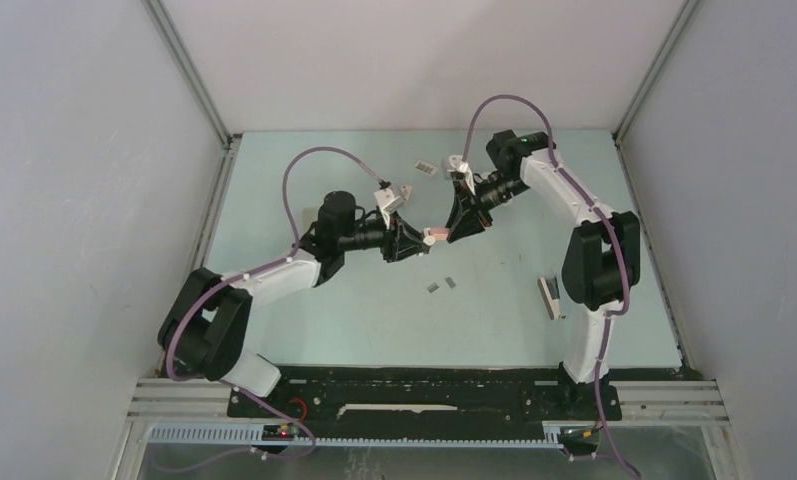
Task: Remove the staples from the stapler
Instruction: Unload the staple at the center of the board.
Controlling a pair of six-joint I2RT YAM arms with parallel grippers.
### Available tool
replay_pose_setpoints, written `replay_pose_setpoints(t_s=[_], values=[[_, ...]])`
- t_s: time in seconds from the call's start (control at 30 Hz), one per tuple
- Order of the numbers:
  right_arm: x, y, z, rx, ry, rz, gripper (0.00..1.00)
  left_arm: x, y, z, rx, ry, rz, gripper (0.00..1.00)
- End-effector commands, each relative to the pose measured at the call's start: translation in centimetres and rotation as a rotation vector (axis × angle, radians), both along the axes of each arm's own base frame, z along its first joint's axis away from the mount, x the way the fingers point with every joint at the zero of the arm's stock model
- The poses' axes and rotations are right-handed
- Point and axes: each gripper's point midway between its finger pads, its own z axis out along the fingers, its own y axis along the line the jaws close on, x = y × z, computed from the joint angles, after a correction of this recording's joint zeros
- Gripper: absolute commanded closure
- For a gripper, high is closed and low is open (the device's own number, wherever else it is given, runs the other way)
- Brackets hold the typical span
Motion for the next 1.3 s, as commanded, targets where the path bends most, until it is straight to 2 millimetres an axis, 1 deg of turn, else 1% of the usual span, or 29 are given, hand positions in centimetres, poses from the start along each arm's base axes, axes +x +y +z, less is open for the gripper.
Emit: replay_pose_setpoints(t_s=[0.0,0.1,0.2,0.3,0.37,0.43,0.5,0.57,0.7,0.77,0.9,0.93,1.17,1.27], values=[[1.7,-0.4,-2.7,-0.104,-0.148,0.055,1.0,0.5,2.2,-4.2,0.294,-0.018,-0.022,1.0],[2.3,0.1,-4.9,-0.157,-0.216,0.067,1.0,1.1,2.9,-5.8,0.388,0.0,-0.015,1.0],[3.2,0.6,-6.7,-0.186,-0.28,0.057,1.0,1.6,3.6,-6.6,0.468,0.01,-0.011,1.0],[3.3,0.8,-7.9,-0.199,-0.292,0.044,1.0,1.8,3.9,-7.3,0.512,0.035,-0.017,1.0],[2.9,1.0,-8.4,-0.198,-0.272,0.04,1.0,1.7,3.9,-7.8,0.519,0.056,-0.022,1.0],[2.3,1.4,-8.4,-0.182,-0.239,0.036,1.0,1.6,3.8,-8.1,0.515,0.077,-0.018,1.0],[1.6,1.7,-8.0,-0.161,-0.209,0.032,1.0,1.5,3.4,-7.9,0.491,0.096,-0.016,1.0],[0.9,2.1,-7.3,-0.136,-0.166,0.023,1.0,1.5,2.9,-7.2,0.45,0.113,-0.009,1.0],[-0.7,2.9,-5.7,-0.073,-0.087,0.02,1.0,1.1,1.7,-5.0,0.331,0.142,0.003,0.98],[-1.4,3.3,-4.9,-0.046,-0.059,0.017,1.0,0.8,1.0,-3.9,0.268,0.164,0.005,0.93],[-2.6,3.8,-3.5,0.007,0.003,0.008,1.0,-0.2,0.5,-1.5,0.146,0.185,0.022,0.74],[-2.8,3.9,-3.2,0.02,0.022,0.004,1.0,-0.4,0.5,-1.0,0.122,0.184,0.026,0.67],[-4.3,4.2,-1.8,0.081,0.108,-0.02,1.0,-2.7,1.0,2.0,-0.026,0.181,0.042,0.31],[-4.7,4.1,-1.1,0.099,0.125,-0.021,1.0,-3.3,1.5,2.9,-0.059,0.163,0.061,0.22]])
